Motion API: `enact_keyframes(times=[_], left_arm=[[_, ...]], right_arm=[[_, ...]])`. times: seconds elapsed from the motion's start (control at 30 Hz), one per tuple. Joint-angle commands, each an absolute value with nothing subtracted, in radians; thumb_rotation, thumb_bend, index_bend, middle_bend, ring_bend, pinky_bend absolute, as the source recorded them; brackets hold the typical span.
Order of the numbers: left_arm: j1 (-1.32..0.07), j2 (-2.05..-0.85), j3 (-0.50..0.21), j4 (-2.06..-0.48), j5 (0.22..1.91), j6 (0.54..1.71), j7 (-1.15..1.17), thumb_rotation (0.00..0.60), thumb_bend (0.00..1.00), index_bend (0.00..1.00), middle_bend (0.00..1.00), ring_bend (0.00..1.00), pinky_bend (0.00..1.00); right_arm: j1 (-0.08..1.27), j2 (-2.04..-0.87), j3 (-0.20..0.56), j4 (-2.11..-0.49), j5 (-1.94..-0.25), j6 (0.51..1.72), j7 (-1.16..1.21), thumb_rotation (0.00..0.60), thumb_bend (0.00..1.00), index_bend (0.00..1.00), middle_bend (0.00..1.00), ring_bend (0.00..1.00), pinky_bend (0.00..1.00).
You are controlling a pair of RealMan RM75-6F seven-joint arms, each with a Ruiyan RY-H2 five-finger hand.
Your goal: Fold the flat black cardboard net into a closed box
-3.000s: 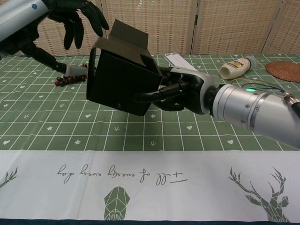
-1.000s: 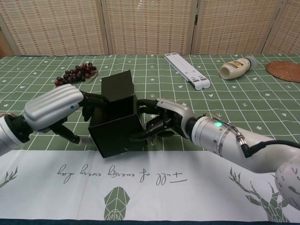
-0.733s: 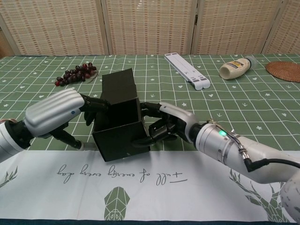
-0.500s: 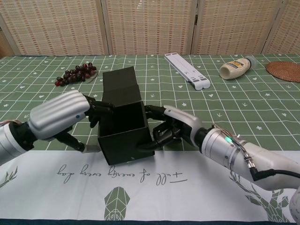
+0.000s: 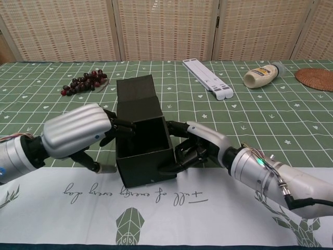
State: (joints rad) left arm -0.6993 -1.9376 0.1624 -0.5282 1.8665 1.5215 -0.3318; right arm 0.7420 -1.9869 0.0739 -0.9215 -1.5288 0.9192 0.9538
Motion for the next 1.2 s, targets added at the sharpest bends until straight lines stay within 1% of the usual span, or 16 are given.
enact_keyframes(times=[0.03,0.23,0.43,0.63,0.9,1.2], left_arm=[[-0.7,-1.928,0.158,-0.553,1.861,1.519,-0.301,0.6,0.09,0.49,0.43,0.57,0.53],[-0.689,-1.903,0.151,-0.612,1.845,1.505,-0.249,0.6,0.09,0.49,0.43,0.61,0.53],[-0.681,-1.885,0.151,-0.67,1.827,1.471,-0.262,0.6,0.09,0.49,0.43,0.62,0.53],[-0.668,-1.889,0.143,-0.697,1.81,1.468,-0.299,0.6,0.09,0.5,0.44,0.63,0.53],[-0.65,-1.913,0.145,-0.666,1.809,1.474,-0.322,0.6,0.1,0.5,0.44,0.63,0.53],[-0.63,-1.977,0.142,-0.575,1.815,1.518,-0.354,0.6,0.09,0.52,0.45,0.63,0.53]], right_arm=[[0.742,-1.987,0.071,-0.919,-1.532,0.923,0.956,0.6,0.28,0.29,0.39,0.76,1.0],[0.743,-1.987,0.065,-0.913,-1.538,0.93,0.966,0.6,0.29,0.29,0.39,0.76,1.0],[0.744,-1.987,0.059,-0.91,-1.545,0.935,0.972,0.6,0.29,0.29,0.39,0.76,1.0],[0.743,-1.986,0.052,-0.907,-1.549,0.941,0.97,0.6,0.29,0.29,0.39,0.76,1.0],[0.743,-1.985,0.046,-0.908,-1.553,0.947,0.968,0.6,0.3,0.29,0.39,0.76,1.0],[0.74,-1.983,0.039,-0.908,-1.557,0.954,0.965,0.6,0.3,0.29,0.39,0.76,1.0]])
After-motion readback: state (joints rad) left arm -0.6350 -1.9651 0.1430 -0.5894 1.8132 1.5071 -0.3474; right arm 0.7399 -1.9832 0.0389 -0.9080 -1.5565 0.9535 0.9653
